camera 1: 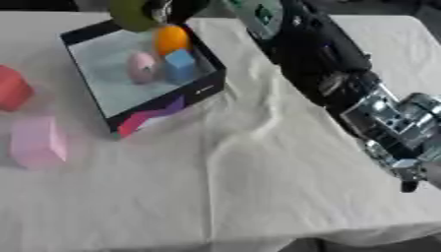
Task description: Pick up objects on the table and place them in the box.
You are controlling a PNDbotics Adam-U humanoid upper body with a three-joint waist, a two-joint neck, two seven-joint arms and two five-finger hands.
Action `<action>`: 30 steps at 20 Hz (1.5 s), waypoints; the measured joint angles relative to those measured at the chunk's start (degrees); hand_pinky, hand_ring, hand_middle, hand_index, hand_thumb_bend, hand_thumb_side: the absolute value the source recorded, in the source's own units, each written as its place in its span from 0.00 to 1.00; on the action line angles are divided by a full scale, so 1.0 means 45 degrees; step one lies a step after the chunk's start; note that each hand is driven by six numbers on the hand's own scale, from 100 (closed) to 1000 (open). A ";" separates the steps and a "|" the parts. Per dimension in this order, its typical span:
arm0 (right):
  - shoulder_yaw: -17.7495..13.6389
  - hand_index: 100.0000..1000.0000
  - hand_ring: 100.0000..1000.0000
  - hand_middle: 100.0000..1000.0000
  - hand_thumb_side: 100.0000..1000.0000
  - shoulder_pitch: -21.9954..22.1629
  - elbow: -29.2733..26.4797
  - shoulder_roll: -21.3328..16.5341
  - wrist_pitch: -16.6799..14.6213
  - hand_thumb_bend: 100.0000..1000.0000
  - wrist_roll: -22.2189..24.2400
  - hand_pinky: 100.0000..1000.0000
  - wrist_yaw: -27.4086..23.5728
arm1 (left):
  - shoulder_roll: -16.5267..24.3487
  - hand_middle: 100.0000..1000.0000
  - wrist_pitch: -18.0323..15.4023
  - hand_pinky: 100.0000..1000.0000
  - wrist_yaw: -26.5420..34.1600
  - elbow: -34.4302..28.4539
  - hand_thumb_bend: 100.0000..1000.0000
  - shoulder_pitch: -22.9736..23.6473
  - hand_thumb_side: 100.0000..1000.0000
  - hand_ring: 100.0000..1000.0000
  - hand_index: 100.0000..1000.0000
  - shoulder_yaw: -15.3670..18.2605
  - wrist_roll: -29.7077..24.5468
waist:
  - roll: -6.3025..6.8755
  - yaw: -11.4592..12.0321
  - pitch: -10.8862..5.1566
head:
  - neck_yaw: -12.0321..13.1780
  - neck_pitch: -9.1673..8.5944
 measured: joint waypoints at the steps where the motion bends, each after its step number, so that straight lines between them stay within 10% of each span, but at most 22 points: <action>1: -0.0153 0.64 0.54 0.44 0.23 0.0001 0.0355 0.0119 -0.0032 0.00 -0.0160 0.70 0.0331 | -0.0013 0.75 0.0006 0.93 0.0082 -0.0001 0.00 -0.0129 0.66 0.89 0.75 -0.0028 -0.0036 | 0.0060 0.0083 0.0001 | -0.0108 -0.0012; 12: -0.0813 0.80 0.72 0.57 0.30 0.0197 0.2212 0.0716 -0.0762 0.00 -0.1734 0.81 0.2853 | -0.0213 0.75 0.0094 0.93 0.0368 -0.0005 0.00 -0.0532 0.67 0.89 0.75 -0.0221 -0.0284 | 0.0119 0.0478 0.0058 | -0.0576 -0.0122; 16: -0.0774 0.96 0.83 0.66 0.33 0.0282 0.2134 0.0724 -0.1422 0.19 -0.1525 0.90 0.2986 | -0.0213 0.75 0.0093 0.93 0.0360 -0.0003 0.00 -0.0454 0.67 0.89 0.75 -0.0217 -0.0282 | 0.0119 0.0476 0.0058 | -0.0559 -0.0117; 24: -0.0706 0.98 0.83 0.68 0.23 0.0070 0.0862 0.0470 -0.1514 0.19 -0.0936 0.93 0.1203 | -0.0213 0.75 0.0084 0.93 0.0311 0.0005 0.00 -0.0297 0.67 0.89 0.75 -0.0205 -0.0259 | 0.0119 0.0401 0.0058 | -0.0491 -0.0071; 30: -0.0568 0.95 0.82 0.69 0.00 0.0136 -0.1537 -0.0422 -0.0534 0.00 -0.0911 0.89 -0.1173 | -0.0208 0.75 0.0024 0.93 0.0283 0.0075 0.00 -0.0043 0.67 0.89 0.75 -0.0081 -0.0150 | 0.0119 0.0055 0.0042 | -0.0210 0.0014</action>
